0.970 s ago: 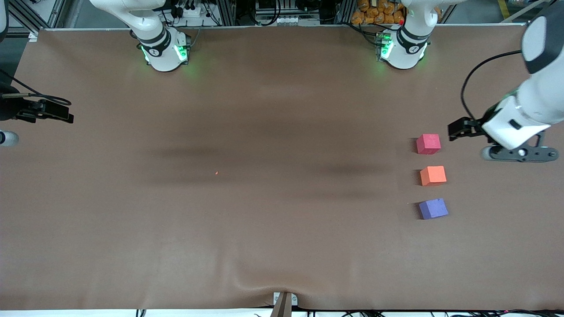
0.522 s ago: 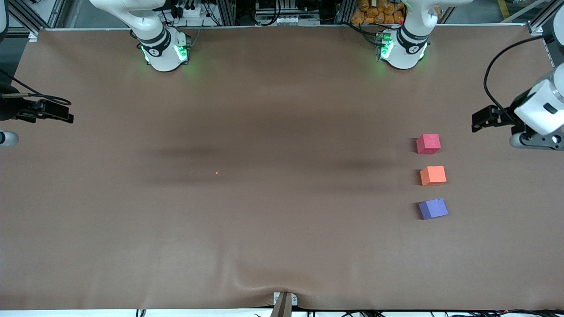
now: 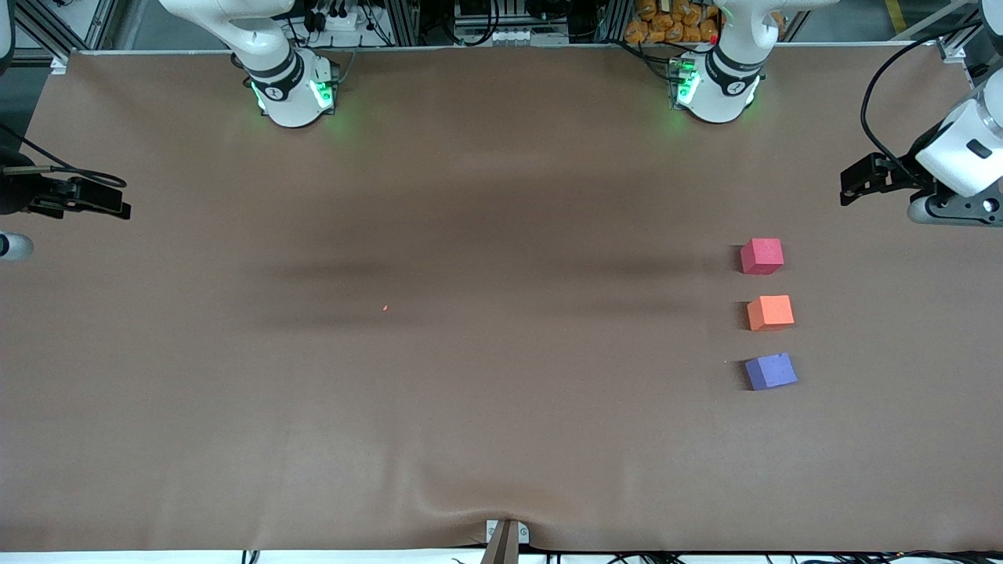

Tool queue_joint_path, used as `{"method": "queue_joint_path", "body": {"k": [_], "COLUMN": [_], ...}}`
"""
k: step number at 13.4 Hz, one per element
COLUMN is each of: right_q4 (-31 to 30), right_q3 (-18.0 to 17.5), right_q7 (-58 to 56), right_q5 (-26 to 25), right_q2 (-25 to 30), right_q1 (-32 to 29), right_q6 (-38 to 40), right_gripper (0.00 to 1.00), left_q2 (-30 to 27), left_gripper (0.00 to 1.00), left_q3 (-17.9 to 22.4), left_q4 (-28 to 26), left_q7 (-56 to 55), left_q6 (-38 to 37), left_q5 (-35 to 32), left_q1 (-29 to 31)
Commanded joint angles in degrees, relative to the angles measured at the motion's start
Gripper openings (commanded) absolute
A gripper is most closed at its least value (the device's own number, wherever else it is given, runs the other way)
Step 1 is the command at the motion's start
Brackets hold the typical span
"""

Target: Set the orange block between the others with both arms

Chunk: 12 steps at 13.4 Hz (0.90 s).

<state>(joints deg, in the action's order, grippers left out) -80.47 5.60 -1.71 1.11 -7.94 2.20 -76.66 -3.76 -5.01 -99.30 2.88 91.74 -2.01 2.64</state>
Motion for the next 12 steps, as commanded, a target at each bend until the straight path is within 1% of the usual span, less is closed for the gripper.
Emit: {"method": "queue_joint_path", "body": {"k": [1, 4, 6, 7, 9, 12], "right_q4": [0.2, 0.2, 0.2, 0.2, 0.2, 0.3], "right_q3": [-0.1, -0.1, -0.1, -0.1, -0.1, -0.1], "right_q7": [0.9, 0.9, 0.9, 0.9, 0.9, 0.9], "right_q5": [0.2, 0.3, 0.3, 0.2, 0.0, 0.0], "right_q2": [0.0, 0.1, 0.0, 0.0, 0.1, 0.0], "right_q1": [-0.3, -0.2, -0.1, -0.1, 0.0, 0.0], "right_q6": [0.1, 0.1, 0.0, 0.1, 0.1, 0.3], "right_gripper": [1.00, 1.00, 1.00, 1.00, 1.00, 1.00], "left_q2": [-1.4, -1.1, -1.0, -0.9, 1.3, 1.9], "left_gripper": [1.00, 1.00, 1.00, 1.00, 1.00, 1.00], "left_q3": [-1.6, -0.8, 1.0, 1.0, 1.0, 1.1], "left_q4": [-1.2, -0.6, 0.0, 0.2, 3.2, 3.9], "left_q7": [-0.5, -0.9, -1.6, -3.4, -4.5, -4.6], "left_q6": [1.0, 1.0, 1.0, 1.0, 0.4, -0.4], "left_q5": [1.2, 1.0, 1.0, 1.0, 0.9, 1.0], "left_q1": [0.2, -2.8, -5.3, -5.4, -5.1, -5.2]}}
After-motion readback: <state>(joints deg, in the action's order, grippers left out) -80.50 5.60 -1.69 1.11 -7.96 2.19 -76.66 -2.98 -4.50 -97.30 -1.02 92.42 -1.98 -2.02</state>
